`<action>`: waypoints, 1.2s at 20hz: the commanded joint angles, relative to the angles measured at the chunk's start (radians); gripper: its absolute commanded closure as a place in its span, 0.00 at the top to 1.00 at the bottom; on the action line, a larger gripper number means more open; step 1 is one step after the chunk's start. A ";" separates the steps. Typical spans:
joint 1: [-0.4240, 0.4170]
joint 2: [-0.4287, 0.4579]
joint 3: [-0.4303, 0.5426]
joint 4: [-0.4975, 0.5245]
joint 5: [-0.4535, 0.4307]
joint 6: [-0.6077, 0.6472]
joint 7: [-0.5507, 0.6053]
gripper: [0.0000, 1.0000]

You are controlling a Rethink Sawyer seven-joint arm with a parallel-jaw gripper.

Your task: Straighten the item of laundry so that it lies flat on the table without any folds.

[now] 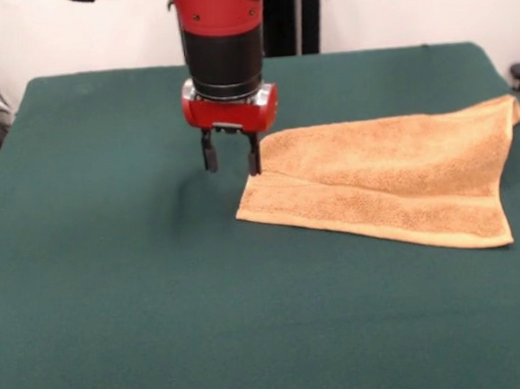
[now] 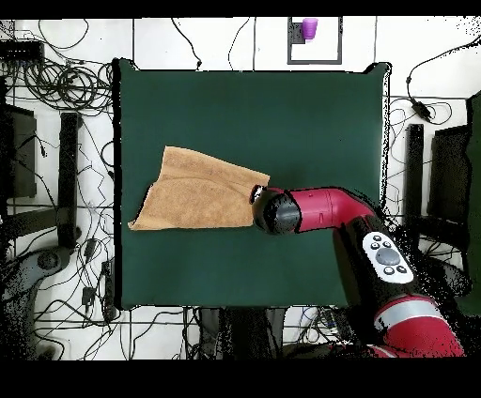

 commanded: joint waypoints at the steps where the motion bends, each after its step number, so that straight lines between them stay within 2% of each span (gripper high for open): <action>1: 0.029 0.047 0.024 0.019 -0.012 0.078 -0.057 1.00; 3: 0.031 0.069 0.014 0.015 -0.023 0.062 -0.051 1.00; 7: 0.003 0.098 0.037 0.010 0.006 0.102 -0.074 1.00; 16: 0.069 0.173 -0.022 -0.046 -0.017 0.056 -0.001 1.00; 24: 0.129 0.221 -0.055 -0.090 0.005 0.021 0.061 1.00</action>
